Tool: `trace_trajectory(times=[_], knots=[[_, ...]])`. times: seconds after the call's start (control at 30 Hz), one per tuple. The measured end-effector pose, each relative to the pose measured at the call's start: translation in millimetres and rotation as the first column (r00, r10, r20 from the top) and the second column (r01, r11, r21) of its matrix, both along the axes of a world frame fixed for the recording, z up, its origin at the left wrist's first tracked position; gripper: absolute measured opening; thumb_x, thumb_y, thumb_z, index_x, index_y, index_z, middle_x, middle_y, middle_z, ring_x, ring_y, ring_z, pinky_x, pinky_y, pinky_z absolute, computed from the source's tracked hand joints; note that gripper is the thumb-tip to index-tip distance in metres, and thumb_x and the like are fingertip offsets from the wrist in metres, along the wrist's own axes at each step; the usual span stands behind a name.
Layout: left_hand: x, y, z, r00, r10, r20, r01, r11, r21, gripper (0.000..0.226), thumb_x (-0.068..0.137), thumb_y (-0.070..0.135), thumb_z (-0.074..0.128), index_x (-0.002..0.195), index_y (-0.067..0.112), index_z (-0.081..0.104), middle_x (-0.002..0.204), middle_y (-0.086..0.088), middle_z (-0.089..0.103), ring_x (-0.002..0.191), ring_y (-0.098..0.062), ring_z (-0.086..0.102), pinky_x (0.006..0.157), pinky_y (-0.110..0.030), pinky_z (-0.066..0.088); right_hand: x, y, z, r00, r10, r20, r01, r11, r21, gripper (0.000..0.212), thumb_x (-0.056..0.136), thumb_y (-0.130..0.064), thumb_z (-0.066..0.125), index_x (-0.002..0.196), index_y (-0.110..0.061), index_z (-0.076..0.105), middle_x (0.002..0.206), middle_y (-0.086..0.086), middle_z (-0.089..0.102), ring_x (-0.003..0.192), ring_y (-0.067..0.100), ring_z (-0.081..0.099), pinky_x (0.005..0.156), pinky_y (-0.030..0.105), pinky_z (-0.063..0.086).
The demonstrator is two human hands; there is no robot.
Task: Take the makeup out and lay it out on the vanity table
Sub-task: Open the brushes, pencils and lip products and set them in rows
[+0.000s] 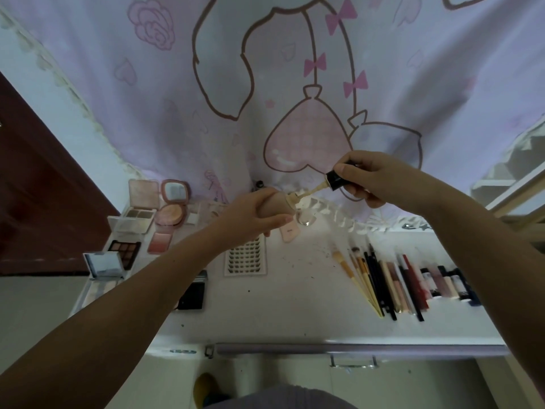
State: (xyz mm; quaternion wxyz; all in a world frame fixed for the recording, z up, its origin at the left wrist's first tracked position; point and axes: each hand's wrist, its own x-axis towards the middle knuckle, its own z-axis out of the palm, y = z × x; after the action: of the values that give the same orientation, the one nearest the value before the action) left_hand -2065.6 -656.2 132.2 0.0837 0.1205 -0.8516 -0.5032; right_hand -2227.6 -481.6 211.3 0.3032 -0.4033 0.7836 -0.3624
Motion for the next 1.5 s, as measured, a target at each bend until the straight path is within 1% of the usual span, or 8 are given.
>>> trace_trajectory(times=[0.3,0.43,0.63,0.73,0.87,1.07,1.27,1.5], knots=[[-1.8,-5.7,-8.8,1.000,0.031,-0.002,-0.031,0.999,0.043,0.016,0.085,0.022,0.066,0.098,0.026,0.057,0.075,-0.001,0.063,0.056,-0.005,0.060,0.047,-0.019,0.048,-12.6,9.1,3.7,0.999,-0.040,0.037,0.041,0.999,-0.030,0.021,0.098,-0.027,0.046,0.095,-0.010,0.058,0.069,0.005,0.052,0.050,0.008,0.040,0.044,0.017,0.033],[-6.0,-13.3,-29.6,0.991,0.125,0.045,-0.130,0.983,0.133,0.021,0.086,0.027,0.065,0.105,0.022,0.060,0.089,0.002,0.066,0.075,-0.004,0.063,0.060,-0.015,0.050,-22.1,19.5,-17.7,0.962,-0.112,0.250,0.137,0.987,-0.084,0.019,0.097,-0.025,0.048,0.099,-0.010,0.059,0.079,0.002,0.065,0.066,0.011,0.056,0.052,0.017,0.046],[-28.6,-13.5,-76.4,0.989,0.121,0.084,-0.137,0.966,0.220,0.017,0.079,0.017,0.074,0.093,0.011,0.066,0.086,0.001,0.061,0.073,0.002,0.056,0.065,-0.011,0.046,-16.1,29.3,-102.0,0.664,-0.183,0.725,0.384,0.915,-0.121,0.023,0.089,-0.011,0.053,0.110,-0.009,0.060,0.096,0.006,0.071,0.082,0.013,0.068,0.064,0.025,0.057],[-44.7,-8.2,-103.8,0.980,0.134,0.144,-0.169,0.949,0.266,0.025,0.078,0.019,0.075,0.096,0.005,0.065,0.084,0.000,0.062,0.076,-0.007,0.056,0.070,-0.021,0.046,-8.0,34.0,-145.3,0.536,-0.228,0.812,0.484,0.872,-0.075,0.028,0.087,-0.018,0.052,0.112,-0.008,0.062,0.102,0.008,0.069,0.090,0.016,0.069,0.069,0.031,0.058],[-71.4,7.8,-135.8,0.959,0.243,0.142,-0.265,0.951,0.159,0.021,0.079,0.014,0.073,0.098,0.013,0.063,0.093,-0.006,0.061,0.085,-0.013,0.054,0.073,-0.018,0.041,-5.3,30.6,-188.3,0.619,-0.370,0.693,0.546,0.837,-0.041,0.026,0.098,-0.021,0.042,0.116,-0.009,0.057,0.108,0.008,0.069,0.096,0.017,0.068,0.074,0.029,0.053],[-107.1,30.5,-173.4,0.938,0.325,0.123,-0.339,0.933,0.119,0.029,0.078,0.013,0.072,0.106,0.011,0.065,0.101,-0.003,0.061,0.093,-0.017,0.057,0.079,-0.021,0.043,-31.1,11.5,-232.5,0.873,-0.420,0.248,0.437,0.899,-0.018,0.018,0.097,-0.020,0.048,0.115,-0.017,0.048,0.115,-0.008,0.062,0.106,0.008,0.059,0.088,0.028,0.050],[-130.7,32.3,-203.3,0.923,0.383,0.027,-0.373,0.912,-0.172,0.043,0.073,0.048,0.060,0.089,0.007,0.065,0.086,-0.009,0.064,0.083,-0.027,0.057,0.076,-0.037,0.045,-52.3,-14.0,-276.8,0.879,-0.467,-0.094,0.462,0.884,-0.067,0.024,0.092,-0.020,0.056,0.116,-0.019,0.057,0.105,-0.004,0.051,0.091,0.010,0.051,0.070,0.003,0.037],[-139.7,22.5,-213.1,0.909,0.403,-0.108,-0.415,0.852,-0.319,0.043,0.070,0.049,0.055,0.087,0.012,0.068,0.085,-0.006,0.068,0.085,-0.033,0.062,0.074,-0.043,0.048,-67.8,-33.2,-299.6,0.901,-0.370,-0.225,0.386,0.922,0.030,0.012,0.091,-0.028,0.055,0.097,-0.017,0.057,0.094,-0.001,0.058,0.087,0.017,0.055,0.069,0.023,0.034]])
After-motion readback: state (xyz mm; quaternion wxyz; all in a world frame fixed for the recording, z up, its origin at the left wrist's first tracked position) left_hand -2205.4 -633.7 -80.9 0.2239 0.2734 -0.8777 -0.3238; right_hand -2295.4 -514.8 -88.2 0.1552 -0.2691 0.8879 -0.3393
